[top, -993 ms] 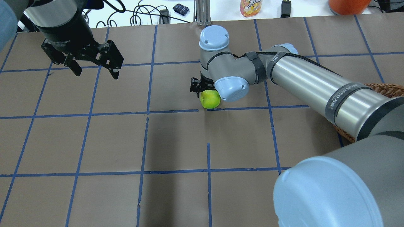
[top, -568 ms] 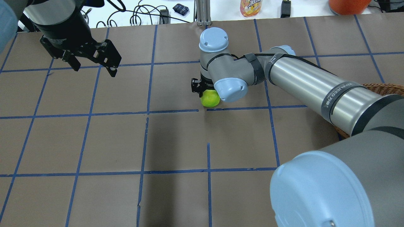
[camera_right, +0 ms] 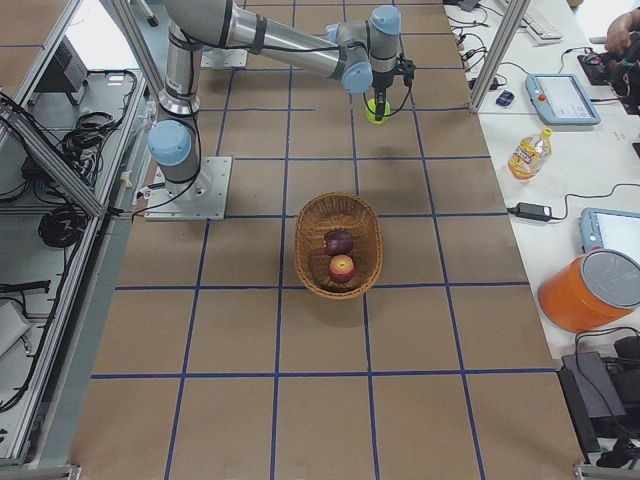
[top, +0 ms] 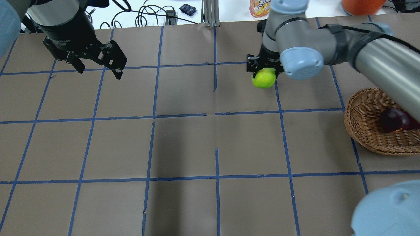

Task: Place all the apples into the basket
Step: 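Carry the green apple into the basket with the right gripper and release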

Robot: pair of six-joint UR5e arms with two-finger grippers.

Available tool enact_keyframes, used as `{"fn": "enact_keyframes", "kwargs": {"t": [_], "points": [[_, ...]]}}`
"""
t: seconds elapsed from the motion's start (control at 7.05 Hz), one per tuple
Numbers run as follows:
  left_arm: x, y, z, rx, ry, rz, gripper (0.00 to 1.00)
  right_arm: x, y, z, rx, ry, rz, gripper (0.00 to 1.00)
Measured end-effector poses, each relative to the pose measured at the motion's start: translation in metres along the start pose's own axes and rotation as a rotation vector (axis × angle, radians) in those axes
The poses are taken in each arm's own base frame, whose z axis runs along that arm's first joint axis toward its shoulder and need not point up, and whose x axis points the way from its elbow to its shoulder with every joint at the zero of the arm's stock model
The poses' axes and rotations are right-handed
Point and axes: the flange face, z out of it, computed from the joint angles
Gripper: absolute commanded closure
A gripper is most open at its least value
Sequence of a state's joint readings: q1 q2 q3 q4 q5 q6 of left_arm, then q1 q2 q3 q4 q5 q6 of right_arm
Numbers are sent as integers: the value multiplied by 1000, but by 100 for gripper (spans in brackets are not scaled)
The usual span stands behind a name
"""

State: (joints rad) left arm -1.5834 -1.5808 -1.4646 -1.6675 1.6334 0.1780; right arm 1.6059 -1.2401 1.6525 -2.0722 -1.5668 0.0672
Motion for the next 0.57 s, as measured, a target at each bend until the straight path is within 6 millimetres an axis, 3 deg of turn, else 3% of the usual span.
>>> {"fn": "enact_keyframes", "kwargs": {"t": [0.28,0.57], "points": [[0,-1,1,-1,1,-2,0,136,37,-15,26,39,-110,60],[0,0,0,1,3,-5,0,259,75,-17,11,58,-154,58]]}}
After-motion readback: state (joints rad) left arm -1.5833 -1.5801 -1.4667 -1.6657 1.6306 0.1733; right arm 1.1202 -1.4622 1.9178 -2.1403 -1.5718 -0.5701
